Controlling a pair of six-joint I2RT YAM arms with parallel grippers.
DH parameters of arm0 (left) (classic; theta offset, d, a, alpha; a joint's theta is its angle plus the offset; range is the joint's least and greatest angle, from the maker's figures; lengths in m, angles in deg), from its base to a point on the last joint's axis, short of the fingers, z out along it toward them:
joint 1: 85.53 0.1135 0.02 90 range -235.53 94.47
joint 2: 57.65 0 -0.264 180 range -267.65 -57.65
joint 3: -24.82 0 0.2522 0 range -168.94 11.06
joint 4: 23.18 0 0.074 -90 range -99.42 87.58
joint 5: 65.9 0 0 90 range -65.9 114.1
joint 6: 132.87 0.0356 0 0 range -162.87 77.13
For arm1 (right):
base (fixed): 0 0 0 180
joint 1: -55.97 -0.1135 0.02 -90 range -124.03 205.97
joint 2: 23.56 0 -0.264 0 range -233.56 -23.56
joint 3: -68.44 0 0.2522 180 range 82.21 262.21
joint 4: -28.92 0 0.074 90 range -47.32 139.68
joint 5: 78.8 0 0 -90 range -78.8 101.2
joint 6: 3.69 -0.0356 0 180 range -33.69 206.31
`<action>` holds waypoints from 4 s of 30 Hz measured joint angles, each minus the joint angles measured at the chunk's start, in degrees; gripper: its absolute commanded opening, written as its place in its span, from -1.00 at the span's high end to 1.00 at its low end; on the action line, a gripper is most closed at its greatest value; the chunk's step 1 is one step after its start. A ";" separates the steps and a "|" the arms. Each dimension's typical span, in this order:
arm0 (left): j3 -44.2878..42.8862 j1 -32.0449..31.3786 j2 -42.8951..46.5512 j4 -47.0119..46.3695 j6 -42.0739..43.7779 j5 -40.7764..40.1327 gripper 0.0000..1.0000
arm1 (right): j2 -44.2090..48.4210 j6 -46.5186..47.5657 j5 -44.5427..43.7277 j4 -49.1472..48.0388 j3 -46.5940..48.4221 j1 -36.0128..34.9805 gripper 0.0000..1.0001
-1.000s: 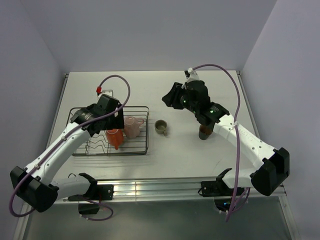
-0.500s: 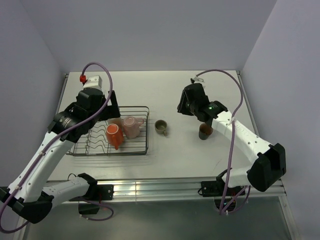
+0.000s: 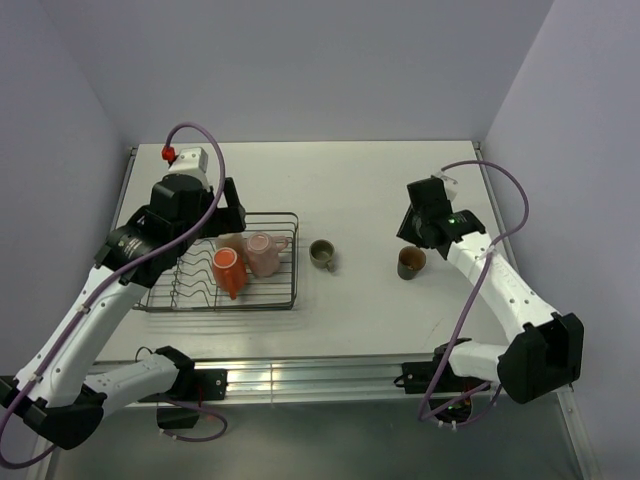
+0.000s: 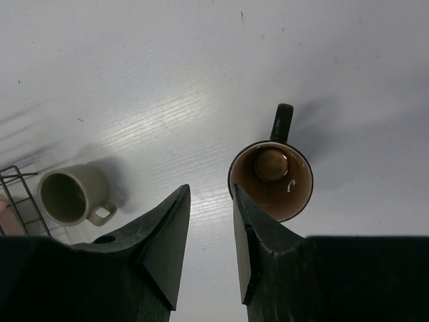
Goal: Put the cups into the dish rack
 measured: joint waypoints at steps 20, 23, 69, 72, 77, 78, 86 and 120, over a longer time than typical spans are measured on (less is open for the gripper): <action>0.92 0.00 0.92 -0.85 1.01 1.09 -0.98 | -11.43 6.36 5.88 -8.83 1.25 -17.46 0.13; 0.92 0.00 1.16 -0.81 1.01 1.09 -0.99 | -11.72 6.40 6.14 -13.25 -0.96 -19.10 0.13; 3.41 0.00 0.96 0.22 1.05 0.61 -0.98 | -18.73 5.66 -3.54 -36.15 -9.75 -26.27 0.20; 3.67 0.00 0.94 0.22 1.05 0.59 -0.98 | -19.76 5.66 -4.00 -35.78 -7.78 -26.27 0.20; 3.80 0.00 0.94 0.37 1.05 0.55 -0.99 | -22.77 5.66 -4.26 -34.95 -4.20 -26.27 0.20; 3.80 0.00 0.94 0.39 1.05 0.52 -0.98 | -23.19 5.68 -4.26 -34.93 -3.98 -26.25 0.21; 4.28 0.00 0.94 0.35 1.25 0.15 -0.98 | -23.69 6.82 -4.22 -34.60 -3.87 -25.73 0.21; 6.05 0.00 0.90 0.35 1.73 0.15 -0.99 | -24.24 20.79 3.04 -39.78 -3.89 -22.27 0.27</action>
